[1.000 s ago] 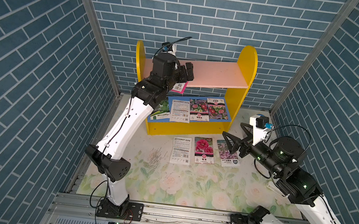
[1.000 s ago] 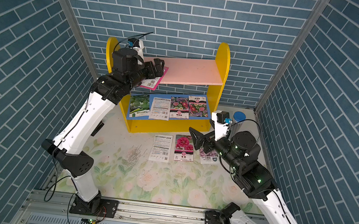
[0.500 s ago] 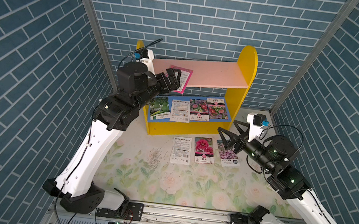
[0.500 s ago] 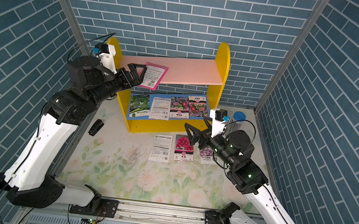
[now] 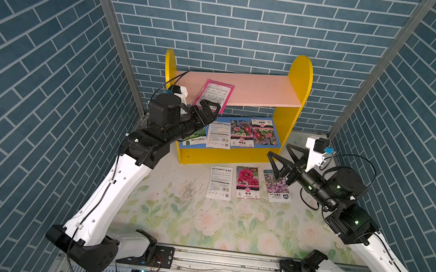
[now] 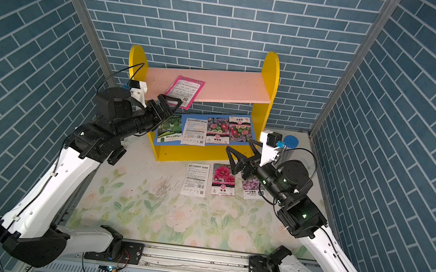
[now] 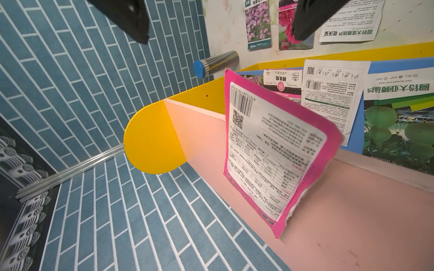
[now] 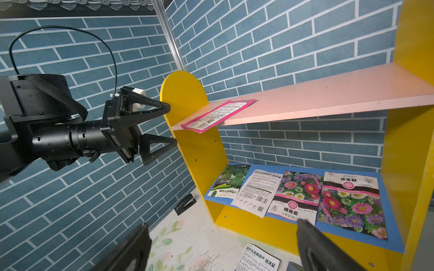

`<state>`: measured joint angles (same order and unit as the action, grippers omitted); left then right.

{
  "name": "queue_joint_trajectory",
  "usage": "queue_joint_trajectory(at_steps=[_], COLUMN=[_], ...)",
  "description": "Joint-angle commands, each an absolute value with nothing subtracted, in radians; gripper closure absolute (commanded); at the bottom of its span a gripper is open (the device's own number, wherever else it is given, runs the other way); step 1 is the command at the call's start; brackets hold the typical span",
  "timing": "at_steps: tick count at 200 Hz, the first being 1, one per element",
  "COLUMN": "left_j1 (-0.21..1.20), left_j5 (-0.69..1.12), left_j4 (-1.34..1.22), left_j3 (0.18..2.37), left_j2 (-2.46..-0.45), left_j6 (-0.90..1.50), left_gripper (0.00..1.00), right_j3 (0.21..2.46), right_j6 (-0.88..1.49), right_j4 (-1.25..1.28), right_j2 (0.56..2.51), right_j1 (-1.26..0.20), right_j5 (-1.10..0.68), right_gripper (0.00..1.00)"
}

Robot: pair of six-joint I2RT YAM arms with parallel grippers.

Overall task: Take the seed bag off the shelf
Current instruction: Pick up the seed packet from the shelf.

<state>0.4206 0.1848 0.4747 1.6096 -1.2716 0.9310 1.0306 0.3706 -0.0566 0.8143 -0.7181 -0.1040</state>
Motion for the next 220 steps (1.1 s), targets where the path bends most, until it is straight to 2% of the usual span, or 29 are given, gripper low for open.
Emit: queue_joint_trajectory(at_steps=[1,31,75,125,180,220], left_j1=[0.410,0.387,0.344,0.309,0.295,0.280], left_j5=[0.190,0.196,0.210,0.245,0.261,0.271], left_j4=[0.410,0.369,0.311,0.268,0.265,0.262], left_j3=[1.588,1.572,1.568,1.570,1.565,1.550], left_j2=[-1.274,-1.295,-1.340,-1.379,-1.385,-1.385], left_j6=[0.971,0.994,1.014,1.031,1.032,1.033], left_gripper=[0.00,0.04,0.15,0.30,0.51,0.58], right_j3=[1.022,1.028,1.028,1.030,1.024,1.009], right_j6=[0.384,0.371,0.359,0.345,0.347,0.350], right_j4=[-0.038,-0.045,-0.043,-0.046,-0.041,-0.040], right_j2=[0.793,0.790,0.802,0.811,0.815,0.804], right_j1=[-0.716,-0.715,-0.715,-0.713,-0.712,-0.713], right_j5=[-0.081,-0.081,-0.095,-0.089,-0.083,-0.081], right_gripper=[0.02,0.02,0.02,0.02,0.02,0.02])
